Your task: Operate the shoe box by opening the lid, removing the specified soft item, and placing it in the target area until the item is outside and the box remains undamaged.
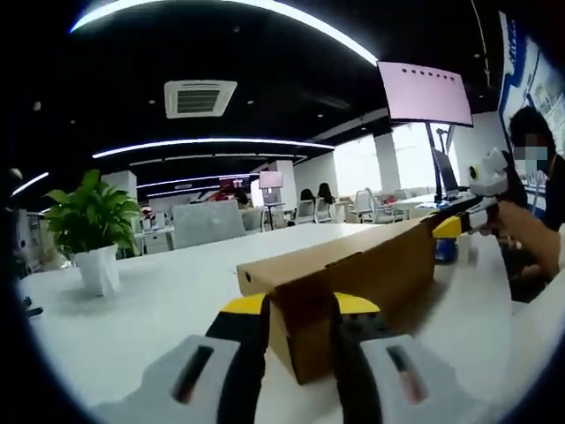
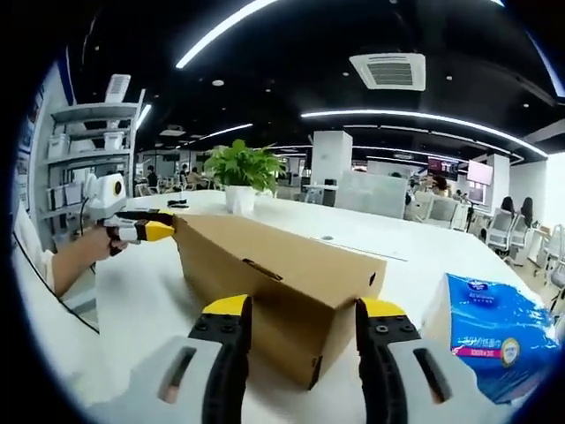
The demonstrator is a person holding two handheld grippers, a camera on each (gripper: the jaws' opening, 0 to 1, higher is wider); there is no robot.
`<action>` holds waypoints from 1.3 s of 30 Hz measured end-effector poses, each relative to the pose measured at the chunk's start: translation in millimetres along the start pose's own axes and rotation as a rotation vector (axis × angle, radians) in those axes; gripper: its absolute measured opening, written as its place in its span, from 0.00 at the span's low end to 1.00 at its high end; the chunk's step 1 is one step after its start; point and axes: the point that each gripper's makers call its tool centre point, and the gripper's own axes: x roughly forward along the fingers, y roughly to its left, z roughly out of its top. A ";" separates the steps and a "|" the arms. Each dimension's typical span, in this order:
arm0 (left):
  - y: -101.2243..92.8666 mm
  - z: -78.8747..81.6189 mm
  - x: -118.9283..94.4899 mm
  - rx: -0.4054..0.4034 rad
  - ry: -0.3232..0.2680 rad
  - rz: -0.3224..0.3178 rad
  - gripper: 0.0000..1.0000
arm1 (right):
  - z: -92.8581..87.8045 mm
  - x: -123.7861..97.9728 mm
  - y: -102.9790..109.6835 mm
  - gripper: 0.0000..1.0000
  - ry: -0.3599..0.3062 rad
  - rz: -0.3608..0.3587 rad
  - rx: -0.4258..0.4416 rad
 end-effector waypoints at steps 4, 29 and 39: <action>-0.4 -3.4 -0.5 -0.001 0.008 -0.015 0.29 | -2.9 -0.3 2.7 0.48 0.000 -0.004 -0.021; -27.9 22.4 -12.1 0.651 -0.069 -0.100 0.58 | 28.6 -18.7 42.4 0.49 -0.218 0.069 -0.901; -25.0 9.9 -7.3 0.924 -0.014 -0.038 0.63 | 7.8 -13.8 37.4 0.45 -0.137 0.044 -1.121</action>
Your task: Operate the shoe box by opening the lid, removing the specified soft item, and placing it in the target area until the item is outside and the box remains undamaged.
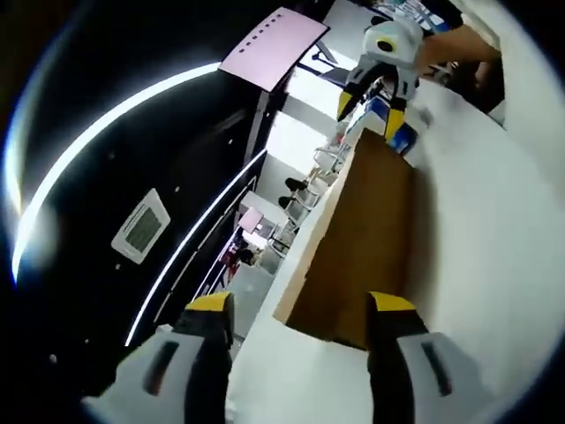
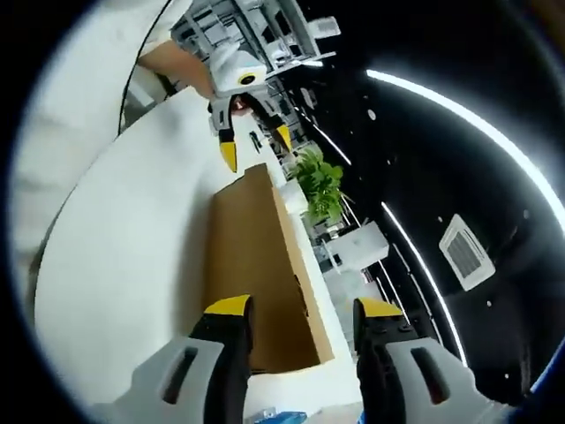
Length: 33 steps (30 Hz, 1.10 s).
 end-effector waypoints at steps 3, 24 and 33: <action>-5.0 -5.8 3.1 0.020 0.031 -0.011 0.59 | -5.5 2.1 0.7 0.44 0.018 -0.014 -0.012; -5.9 -11.9 11.4 0.135 0.138 -0.006 0.44 | -12.5 2.8 1.0 0.36 0.063 -0.022 -0.048; -6.5 -22.4 11.6 0.134 0.194 -0.019 0.39 | -10.6 5.6 4.3 0.33 0.062 -0.011 -0.052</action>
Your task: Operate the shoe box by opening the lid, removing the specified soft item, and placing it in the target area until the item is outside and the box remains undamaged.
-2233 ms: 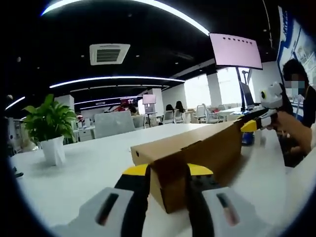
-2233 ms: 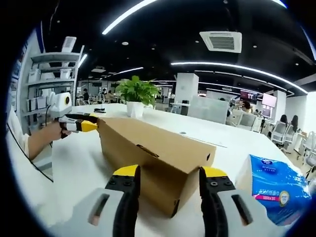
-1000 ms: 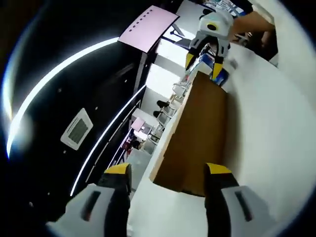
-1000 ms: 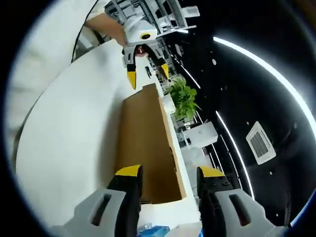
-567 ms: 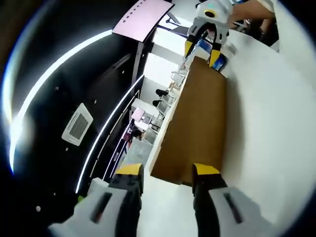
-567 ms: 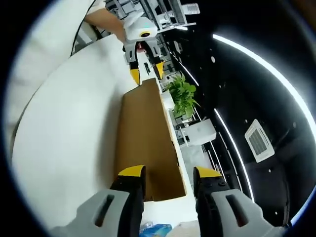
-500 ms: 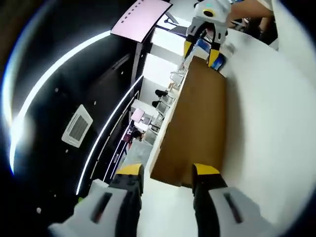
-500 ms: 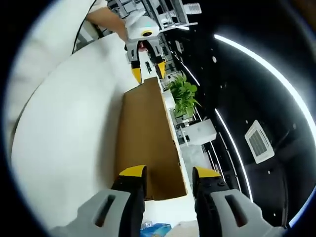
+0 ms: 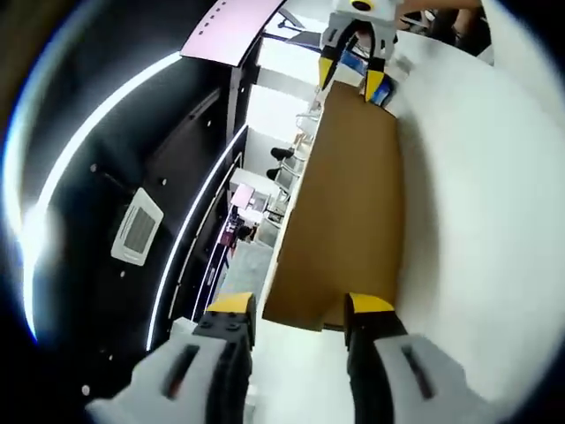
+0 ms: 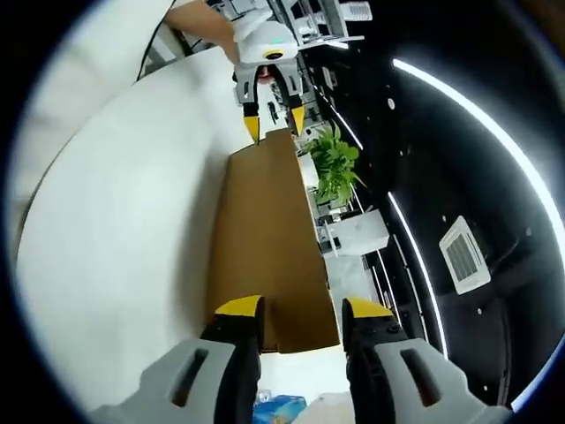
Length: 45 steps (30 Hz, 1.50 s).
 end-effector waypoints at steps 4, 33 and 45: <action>0.5 -2.0 -0.5 0.000 0.007 -0.005 0.34 | -7.3 2.2 1.1 0.30 0.058 0.005 -0.079; -17.7 -9.5 1.3 0.028 0.009 0.006 0.29 | -18.9 3.1 19.1 0.28 0.093 0.026 -0.121; -15.7 -9.0 0.2 -0.028 -0.031 0.005 0.29 | -18.6 3.3 23.3 0.27 0.102 0.027 -0.097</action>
